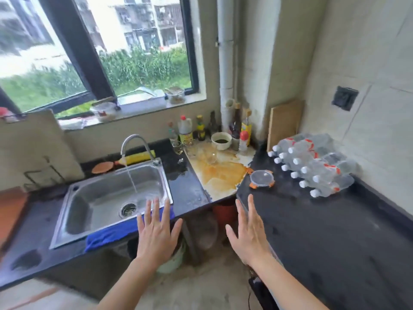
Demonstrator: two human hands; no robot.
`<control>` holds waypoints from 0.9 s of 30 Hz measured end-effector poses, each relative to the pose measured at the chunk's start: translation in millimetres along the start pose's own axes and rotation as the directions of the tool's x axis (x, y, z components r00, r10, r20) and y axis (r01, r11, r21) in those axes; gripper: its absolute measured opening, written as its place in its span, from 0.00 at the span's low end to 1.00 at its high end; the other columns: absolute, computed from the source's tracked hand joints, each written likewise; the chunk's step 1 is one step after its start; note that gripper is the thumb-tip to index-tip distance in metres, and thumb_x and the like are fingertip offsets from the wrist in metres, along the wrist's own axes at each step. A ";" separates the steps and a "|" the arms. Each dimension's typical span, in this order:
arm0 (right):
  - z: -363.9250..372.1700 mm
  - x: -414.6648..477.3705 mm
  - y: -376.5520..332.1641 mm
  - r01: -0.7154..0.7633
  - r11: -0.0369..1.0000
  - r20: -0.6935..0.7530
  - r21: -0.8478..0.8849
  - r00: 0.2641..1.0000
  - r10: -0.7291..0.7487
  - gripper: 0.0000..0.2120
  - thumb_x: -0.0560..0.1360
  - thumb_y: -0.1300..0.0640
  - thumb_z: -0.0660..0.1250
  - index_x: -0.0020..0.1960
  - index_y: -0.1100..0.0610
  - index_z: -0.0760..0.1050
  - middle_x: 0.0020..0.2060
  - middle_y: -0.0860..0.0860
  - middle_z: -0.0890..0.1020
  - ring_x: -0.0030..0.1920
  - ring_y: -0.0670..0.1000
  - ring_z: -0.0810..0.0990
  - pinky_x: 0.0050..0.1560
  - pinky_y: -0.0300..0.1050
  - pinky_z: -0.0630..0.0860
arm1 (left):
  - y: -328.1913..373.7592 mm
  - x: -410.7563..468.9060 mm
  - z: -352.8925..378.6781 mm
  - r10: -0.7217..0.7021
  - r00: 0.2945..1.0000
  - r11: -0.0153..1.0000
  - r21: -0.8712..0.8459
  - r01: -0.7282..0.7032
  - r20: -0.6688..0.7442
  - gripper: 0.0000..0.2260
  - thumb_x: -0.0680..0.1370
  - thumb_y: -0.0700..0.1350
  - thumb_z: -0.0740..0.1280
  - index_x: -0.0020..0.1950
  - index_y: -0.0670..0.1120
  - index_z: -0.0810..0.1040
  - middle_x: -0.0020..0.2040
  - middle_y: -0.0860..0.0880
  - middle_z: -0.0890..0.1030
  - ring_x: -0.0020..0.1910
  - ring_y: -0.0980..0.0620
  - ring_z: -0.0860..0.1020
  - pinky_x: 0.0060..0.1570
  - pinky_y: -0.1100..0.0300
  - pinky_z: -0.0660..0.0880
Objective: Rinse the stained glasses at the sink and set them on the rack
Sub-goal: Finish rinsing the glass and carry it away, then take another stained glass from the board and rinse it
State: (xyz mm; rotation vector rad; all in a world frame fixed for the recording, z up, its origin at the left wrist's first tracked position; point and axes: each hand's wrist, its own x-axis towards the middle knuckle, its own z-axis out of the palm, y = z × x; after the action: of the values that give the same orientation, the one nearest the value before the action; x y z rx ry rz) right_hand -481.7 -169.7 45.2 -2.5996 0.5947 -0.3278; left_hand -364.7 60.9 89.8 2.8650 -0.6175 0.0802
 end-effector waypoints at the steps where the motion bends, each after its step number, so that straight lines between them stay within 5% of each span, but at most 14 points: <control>1: 10.3 9.8 -9.5 0.008 1.000 0.025 -0.004 1.000 -0.008 0.38 0.81 0.40 0.58 0.83 0.51 0.45 0.81 0.54 0.34 0.81 0.58 0.51 0.79 0.53 0.55 | -11.9 6.2 2.0 -0.025 1.000 1.000 -0.012 0.025 -0.007 0.36 0.79 0.66 0.45 0.81 0.48 0.60 0.81 0.41 0.57 0.81 0.40 0.52 0.75 0.36 0.56; 9: 82.8 108.8 -40.7 0.074 0.997 0.208 -0.004 0.975 -0.071 0.36 0.82 0.41 0.56 0.83 0.51 0.43 0.82 0.55 0.39 0.82 0.56 0.43 0.76 0.47 0.40 | -66.2 78.4 47.4 -0.117 0.991 0.993 0.012 0.116 0.058 0.37 0.77 0.66 0.43 0.82 0.48 0.54 0.83 0.43 0.49 0.81 0.40 0.50 0.76 0.40 0.55; 16: 135.0 289.2 -66.5 0.042 0.990 0.319 0.133 0.944 -0.083 0.36 0.82 0.44 0.59 0.82 0.51 0.45 0.82 0.54 0.45 0.82 0.56 0.49 0.78 0.51 0.56 | -88.5 208.3 100.1 -0.162 0.971 0.987 0.022 0.161 0.174 0.38 0.78 0.66 0.42 0.82 0.45 0.56 0.82 0.39 0.51 0.81 0.39 0.49 0.77 0.39 0.56; 22: 175.5 437.6 -98.2 0.091 0.966 0.339 0.243 0.925 -0.172 0.37 0.81 0.43 0.63 0.82 0.51 0.49 0.82 0.50 0.51 0.75 0.54 0.68 0.66 0.51 0.71 | -83.9 297.2 153.5 -0.245 0.915 0.969 0.049 0.243 0.321 0.40 0.76 0.66 0.37 0.83 0.46 0.49 0.83 0.40 0.46 0.81 0.39 0.44 0.78 0.40 0.48; 27: 204.6 510.6 -119.0 0.157 0.965 0.346 0.208 0.911 -0.223 0.42 0.79 0.43 0.67 0.83 0.55 0.47 0.81 0.54 0.55 0.74 0.56 0.68 0.67 0.53 0.72 | -83.4 317.4 185.5 -0.279 0.834 0.959 0.092 0.268 0.476 0.31 0.84 0.60 0.49 0.82 0.45 0.49 0.83 0.44 0.46 0.81 0.40 0.45 0.78 0.41 0.51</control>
State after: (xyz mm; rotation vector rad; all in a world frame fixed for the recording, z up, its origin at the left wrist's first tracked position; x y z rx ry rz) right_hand 74.7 -232.3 -11.4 -2.4598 0.1710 0.0500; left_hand -39.6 -32.1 -76.7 2.9645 -0.2682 -0.7032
